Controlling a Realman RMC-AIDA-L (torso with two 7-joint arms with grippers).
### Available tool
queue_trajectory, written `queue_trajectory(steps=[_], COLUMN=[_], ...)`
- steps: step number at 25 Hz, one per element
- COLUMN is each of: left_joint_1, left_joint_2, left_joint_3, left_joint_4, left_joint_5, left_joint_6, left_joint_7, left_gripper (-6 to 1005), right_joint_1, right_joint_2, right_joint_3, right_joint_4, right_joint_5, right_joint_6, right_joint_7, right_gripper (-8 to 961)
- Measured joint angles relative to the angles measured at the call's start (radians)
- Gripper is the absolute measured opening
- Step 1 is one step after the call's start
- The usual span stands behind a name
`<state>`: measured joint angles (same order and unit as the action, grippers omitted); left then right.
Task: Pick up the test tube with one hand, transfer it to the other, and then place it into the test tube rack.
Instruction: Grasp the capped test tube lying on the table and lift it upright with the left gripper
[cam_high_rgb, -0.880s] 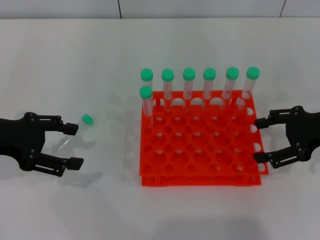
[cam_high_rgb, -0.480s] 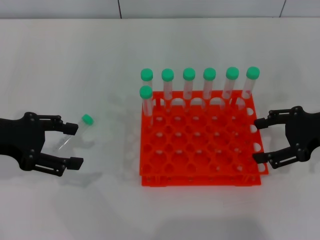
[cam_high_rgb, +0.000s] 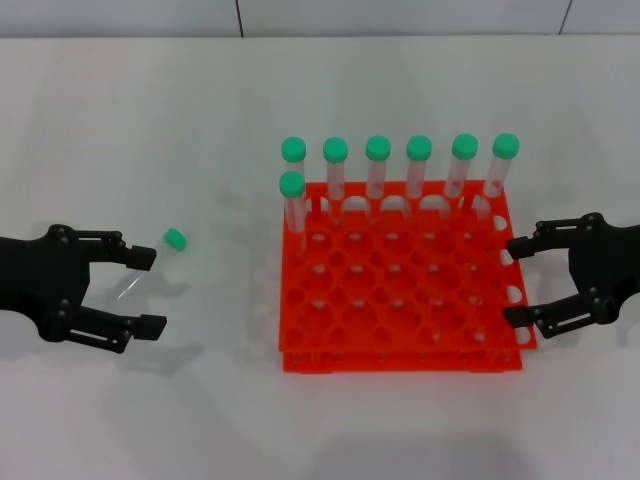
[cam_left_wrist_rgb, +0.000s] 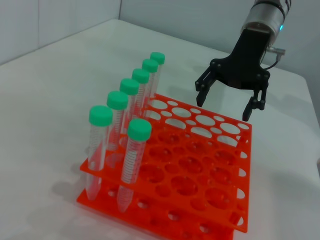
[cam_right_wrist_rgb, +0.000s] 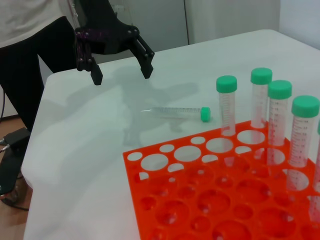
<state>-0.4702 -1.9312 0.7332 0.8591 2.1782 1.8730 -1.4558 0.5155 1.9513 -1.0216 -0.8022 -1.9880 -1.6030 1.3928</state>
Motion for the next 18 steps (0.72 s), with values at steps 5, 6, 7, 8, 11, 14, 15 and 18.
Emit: queue_trajectory(steps=[5,6,7,8,11,14,15,18], left_joint_1=[0.001,0.001,0.0,-0.001,-0.007,-0.01,-0.01,-0.011], left_joint_2=[0.0,0.0,0.0,-0.001,-0.008,-0.024,-0.031,-0.043], left_joint_3=[0.0,0.0,0.0,0.0,-0.004,-0.01,-0.007,-0.001], left_joint_4=[0.0,0.0,0.0,0.0,0.003,0.024,0.039,0.084], left_joint_5=[0.0,0.0,0.0,0.0,-0.002,-0.006,-0.005,-0.001], left_joint_6=[0.0,0.0,0.0,0.0,0.0,0.0,0.001,0.005], left_joint_7=[0.0,-0.001,-0.006,-0.013,-0.039,-0.076,-0.106,-0.203], left_gripper=[881,881,880,880,879,878,878,877], right_joint_1=[0.0,0.0,0.0,0.0,0.0,0.0,0.0,0.0], right_joint_2=[0.002,0.003,0.003,0.003,0.005,0.005,0.005,0.005], right_joint_3=[0.0,0.0,0.0,0.0,0.003,0.004,0.005,0.003], right_joint_4=[0.0,0.0,0.0,0.0,0.0,0.0,0.0,0.0], right_joint_5=[0.0,0.0,0.0,0.0,0.0,0.0,0.0,0.0], right_joint_6=[0.0,0.0,0.001,0.001,0.002,0.003,0.004,0.011], right_joint_7=[0.0,0.0,0.0,0.0,0.0,0.0,0.0,-0.004], right_gripper=[868,868,868,868,868,869,869,869])
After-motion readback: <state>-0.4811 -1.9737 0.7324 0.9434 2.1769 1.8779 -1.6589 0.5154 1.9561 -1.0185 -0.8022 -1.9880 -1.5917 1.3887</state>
